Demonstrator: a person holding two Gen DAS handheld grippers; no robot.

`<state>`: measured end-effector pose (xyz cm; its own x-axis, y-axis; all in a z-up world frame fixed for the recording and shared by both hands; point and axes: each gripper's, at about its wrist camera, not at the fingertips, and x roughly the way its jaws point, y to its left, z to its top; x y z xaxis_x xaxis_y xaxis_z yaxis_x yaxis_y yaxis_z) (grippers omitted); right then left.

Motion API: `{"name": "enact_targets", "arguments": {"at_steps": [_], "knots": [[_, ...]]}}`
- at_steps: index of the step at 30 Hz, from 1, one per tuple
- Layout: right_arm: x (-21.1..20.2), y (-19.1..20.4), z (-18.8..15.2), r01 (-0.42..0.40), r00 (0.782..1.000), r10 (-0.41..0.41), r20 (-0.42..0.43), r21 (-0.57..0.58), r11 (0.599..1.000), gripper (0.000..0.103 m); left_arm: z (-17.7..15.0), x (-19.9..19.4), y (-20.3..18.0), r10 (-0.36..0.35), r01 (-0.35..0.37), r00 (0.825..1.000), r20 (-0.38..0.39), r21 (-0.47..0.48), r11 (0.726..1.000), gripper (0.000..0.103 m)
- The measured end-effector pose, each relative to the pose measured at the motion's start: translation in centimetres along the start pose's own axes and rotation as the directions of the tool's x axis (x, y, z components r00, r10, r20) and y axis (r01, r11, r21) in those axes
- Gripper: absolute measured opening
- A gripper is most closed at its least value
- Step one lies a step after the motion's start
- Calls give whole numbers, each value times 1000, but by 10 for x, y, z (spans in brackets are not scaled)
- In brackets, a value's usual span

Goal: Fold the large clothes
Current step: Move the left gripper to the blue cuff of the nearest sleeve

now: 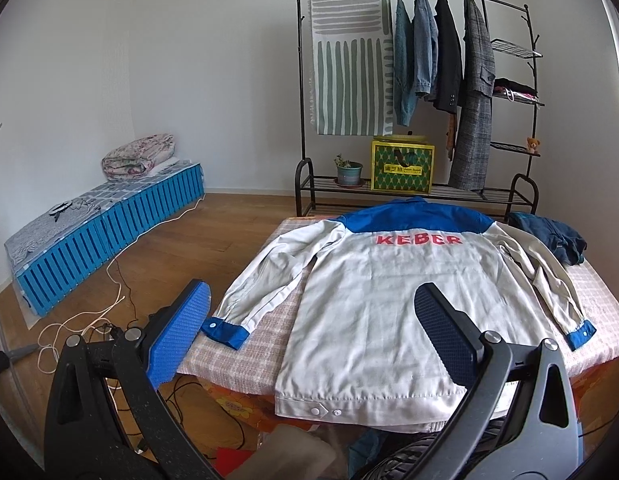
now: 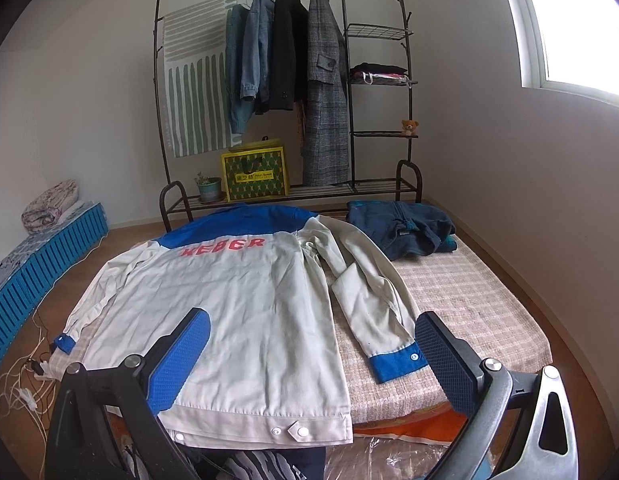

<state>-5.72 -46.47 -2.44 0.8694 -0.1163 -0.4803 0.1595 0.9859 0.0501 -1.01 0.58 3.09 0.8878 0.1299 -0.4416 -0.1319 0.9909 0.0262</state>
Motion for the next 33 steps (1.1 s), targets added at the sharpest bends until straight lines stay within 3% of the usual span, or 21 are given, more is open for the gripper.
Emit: {"name": "enact_targets", "arguments": {"at_steps": [7, 10, 16, 19, 22, 26, 30, 33], "knots": [[15, 32, 20, -62, 998, 63, 14, -70, 996, 103, -11, 23, 65, 90, -90, 996, -3, -119, 989, 103], [19, 56, 24, -99, 994, 102, 28, -109, 989, 102, -20, 43, 105, 114, -120, 992, -45, -174, 977, 102], [22, 103, 24, -206, 976, 212, 43, -119, 971, 102, -37, 103, 195, 54, -104, 985, -163, -313, 944, 90], [26, 121, 28, -244, 966, 252, 52, -123, 962, 97, -48, 144, 231, -65, -26, 973, -223, -385, 922, 90], [34, 138, 37, -280, 957, 287, 43, -123, 952, 94, -68, 193, 259, -141, -10, 948, -287, -468, 884, 90], [43, 155, 47, -319, 946, 324, 34, -108, 942, 91, -110, 259, 282, -246, -35, 893, -377, -604, 796, 84], [54, 165, 48, -290, 955, 294, 22, -125, 949, 91, -153, 313, 291, -348, -72, 835, -426, -712, 699, 81], [66, 167, 47, -271, 962, 274, 2, -121, 955, 91, -177, 342, 293, -392, -102, 814, -430, -769, 632, 81]]}}
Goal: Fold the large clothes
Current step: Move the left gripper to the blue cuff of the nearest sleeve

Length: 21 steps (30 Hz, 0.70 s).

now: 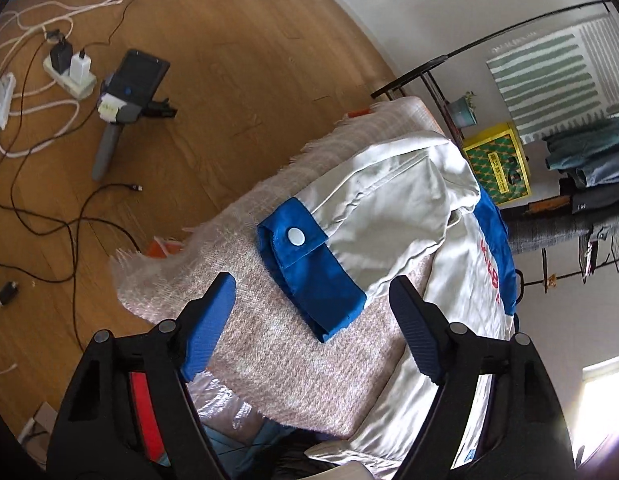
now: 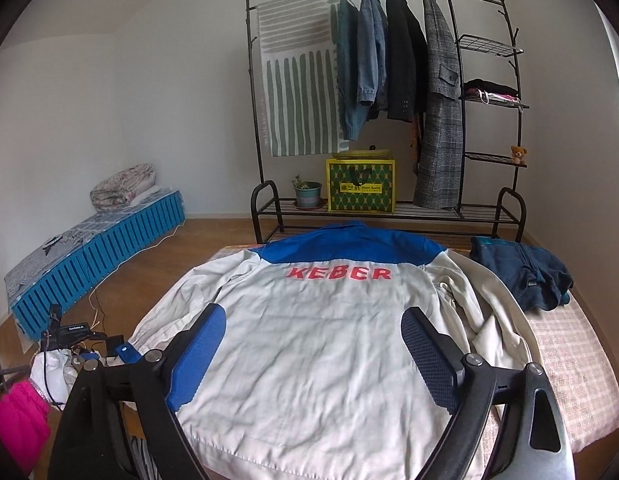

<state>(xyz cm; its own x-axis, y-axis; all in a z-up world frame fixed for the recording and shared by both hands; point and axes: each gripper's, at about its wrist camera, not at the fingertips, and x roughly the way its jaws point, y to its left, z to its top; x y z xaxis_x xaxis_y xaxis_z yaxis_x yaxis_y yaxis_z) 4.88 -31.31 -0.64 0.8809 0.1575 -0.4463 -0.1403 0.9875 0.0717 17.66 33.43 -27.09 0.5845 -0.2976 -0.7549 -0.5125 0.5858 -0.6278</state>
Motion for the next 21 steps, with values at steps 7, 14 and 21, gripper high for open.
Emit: {"name": "enact_targets", "arguments": {"at_steps": [7, 14, 21], "knots": [[24, -1, -2, 6, 999, -6, -46, 9, 1000, 91, 13, 42, 8, 17, -18, 1000, -15, -67, 998, 80], [39, 7, -4, -9, 998, 8, -55, -24, 1000, 91, 26, 56, -22, 172, -173, 985, 21, 86, 981, 21], [76, 9, -23, -73, 985, 71, -156, -9, 997, 67, 19, 27, -72, 223, -275, 953, 204, 283, 919, 9]]}}
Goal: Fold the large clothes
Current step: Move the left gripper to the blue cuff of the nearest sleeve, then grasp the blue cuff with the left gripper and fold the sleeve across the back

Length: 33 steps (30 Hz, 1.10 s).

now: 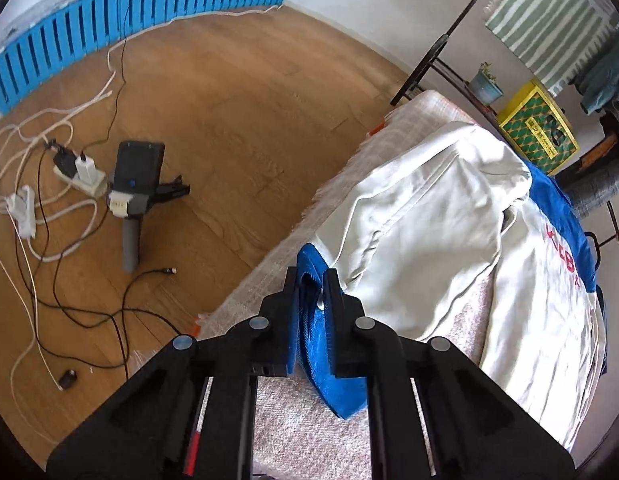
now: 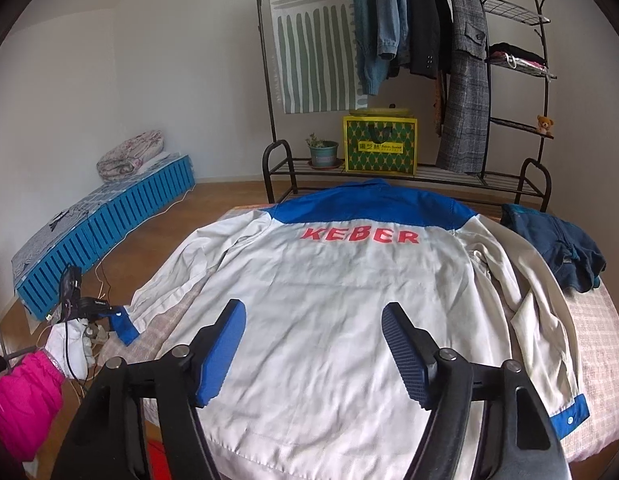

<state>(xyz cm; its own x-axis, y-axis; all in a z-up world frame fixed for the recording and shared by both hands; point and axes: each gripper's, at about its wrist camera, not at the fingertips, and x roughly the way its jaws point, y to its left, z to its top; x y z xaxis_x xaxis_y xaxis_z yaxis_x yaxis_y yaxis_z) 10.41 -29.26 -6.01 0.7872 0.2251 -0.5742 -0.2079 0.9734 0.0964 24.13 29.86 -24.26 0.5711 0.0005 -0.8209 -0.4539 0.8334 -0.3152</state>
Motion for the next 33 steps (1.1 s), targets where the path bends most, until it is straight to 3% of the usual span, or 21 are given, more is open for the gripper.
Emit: {"name": "enact_targets", "arguments": {"at_steps": [4, 9, 15, 18, 20, 23, 26, 29, 33], "knots": [[34, 0, -9, -34, 997, 34, -71, 6, 999, 64, 4, -49, -45, -23, 1, 992, 127, 171, 985, 8], [80, 1, -13, -111, 981, 117, -156, 47, 993, 57, -19, -115, -104, -142, 40, 963, 229, 399, 916, 6], [139, 5, -3, -229, 941, 248, -230, 108, 968, 58, -80, -158, -151, -260, 92, 944, 204, 591, 801, 4], [174, 9, 11, -308, 907, 338, -252, 154, 939, 58, -111, -163, -160, -280, 129, 950, 137, 645, 754, 1], [200, 13, 23, -363, 875, 411, -257, 213, 907, 58, -132, -160, -162, -279, 154, 956, 89, 656, 739, 1], [241, 22, 39, -428, 824, 504, -260, 297, 854, 61, -156, -154, -162, -260, 157, 964, 59, 663, 732, 1], [288, 36, 47, -424, 805, 526, -274, 354, 834, 73, -162, -154, -152, -265, 182, 963, 40, 630, 755, 1], [334, 46, 48, -436, 761, 594, -260, 471, 766, 73, -157, -159, -141, -270, 182, 961, 54, 607, 773, 1], [381, 61, 46, -407, 733, 636, -240, 595, 693, 73, -145, -167, -131, -260, 159, 962, 86, 597, 786, 1]]}}
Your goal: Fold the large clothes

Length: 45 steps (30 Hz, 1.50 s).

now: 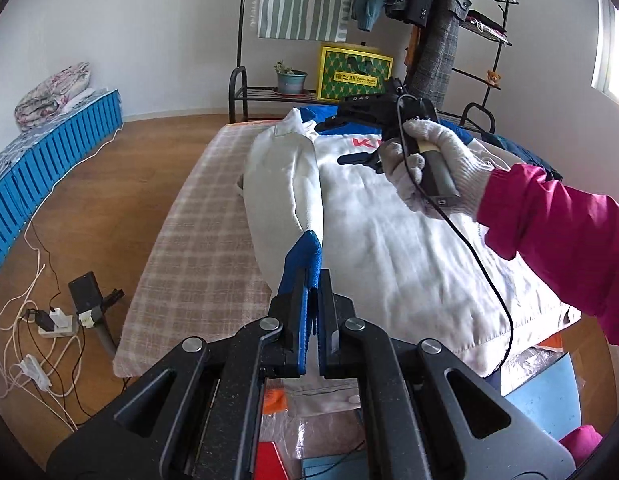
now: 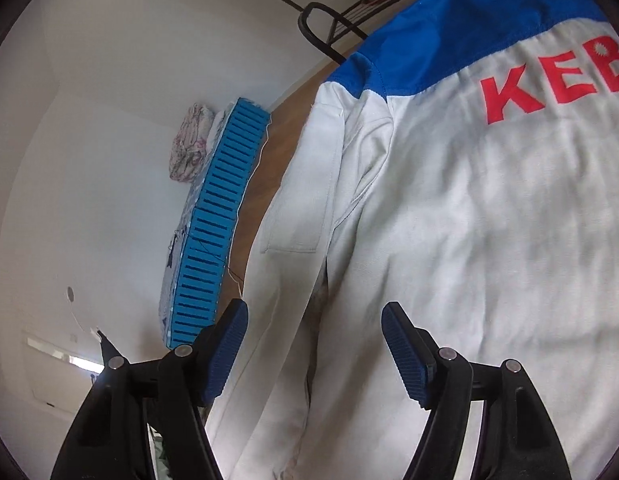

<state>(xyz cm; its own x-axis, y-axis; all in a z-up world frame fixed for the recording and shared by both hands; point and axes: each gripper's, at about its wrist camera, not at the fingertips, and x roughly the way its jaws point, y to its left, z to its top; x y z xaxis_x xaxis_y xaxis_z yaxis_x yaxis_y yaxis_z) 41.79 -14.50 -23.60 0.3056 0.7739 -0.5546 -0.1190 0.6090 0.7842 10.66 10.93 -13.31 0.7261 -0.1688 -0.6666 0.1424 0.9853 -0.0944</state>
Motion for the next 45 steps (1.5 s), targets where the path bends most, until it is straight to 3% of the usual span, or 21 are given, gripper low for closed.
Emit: {"name": "enact_targets", "arguments": {"at_steps": [5, 7, 8, 9, 11, 12, 17, 23, 26, 28, 31, 34, 38, 41, 42, 45], "knots": [[30, 6, 14, -37, 999, 36, 26, 24, 999, 71, -2, -2, 8, 13, -13, 1000, 0, -4, 1000, 1], [34, 11, 18, -54, 998, 53, 33, 32, 998, 56, -4, -2, 5, 6, -6, 1000, -4, -1, 1000, 1], [35, 14, 20, -64, 998, 63, 27, 27, 998, 34, -5, -1, 3, 4, -4, 1000, -5, 8, 1000, 1], [32, 19, 20, -58, 998, 58, 19, 12, 998, 23, -7, -2, 1, 4, -4, 1000, -7, 17, 1000, 1], [27, 29, 19, -22, 1000, 23, 14, -39, 999, 5, -10, -3, -3, -14, 14, 1000, -13, 18, 1000, 1], [23, 34, 18, -5, 1000, 6, 15, -68, 998, 3, -11, -3, -5, -23, 24, 1000, -17, 19, 1000, 1], [-18, 45, 7, 97, 995, -91, 43, -157, 983, 1, -24, -6, -19, -62, 64, 997, -43, 48, 997, 1], [-70, 12, -21, 240, 971, -233, 60, -156, 958, 1, -43, -13, -45, -108, 117, 991, -84, 114, 987, 1], [-72, -20, -36, 361, 932, -362, 17, -144, 922, 1, -56, -13, -54, -125, 140, 985, -118, 128, 982, 1], [-64, -41, -43, 392, 917, -398, -27, -116, 913, 1, -63, -13, -57, -136, 154, 980, -142, 118, 981, 5], [-62, -44, -42, 413, 908, -419, -15, -136, 900, 1, -68, -19, -54, -176, 189, 971, -161, 74, 979, 21], [-66, -27, -37, 446, 893, -451, 17, -180, 877, 1, -69, -34, -48, -186, 195, 973, -135, 49, 980, 33], [-70, -13, -33, 474, 876, -481, 36, -251, 844, 1, -69, -35, -30, -147, 146, 981, -127, -15, 989, 35], [-61, -1, -40, 521, 835, -550, 9, -336, 785, 10, -74, -12, -5, -129, 107, 977, -167, -130, 986, 35], [-60, 4, -42, 542, 817, -577, 14, -359, 759, 21, -77, -3, 1, -130, 99, 974, -187, -164, 981, 35], [-74, 16, -47, 591, 784, -615, 86, -407, 697, 27, -87, 24, 14, -164, 101, 958, -234, -258, 961, 35]]}}
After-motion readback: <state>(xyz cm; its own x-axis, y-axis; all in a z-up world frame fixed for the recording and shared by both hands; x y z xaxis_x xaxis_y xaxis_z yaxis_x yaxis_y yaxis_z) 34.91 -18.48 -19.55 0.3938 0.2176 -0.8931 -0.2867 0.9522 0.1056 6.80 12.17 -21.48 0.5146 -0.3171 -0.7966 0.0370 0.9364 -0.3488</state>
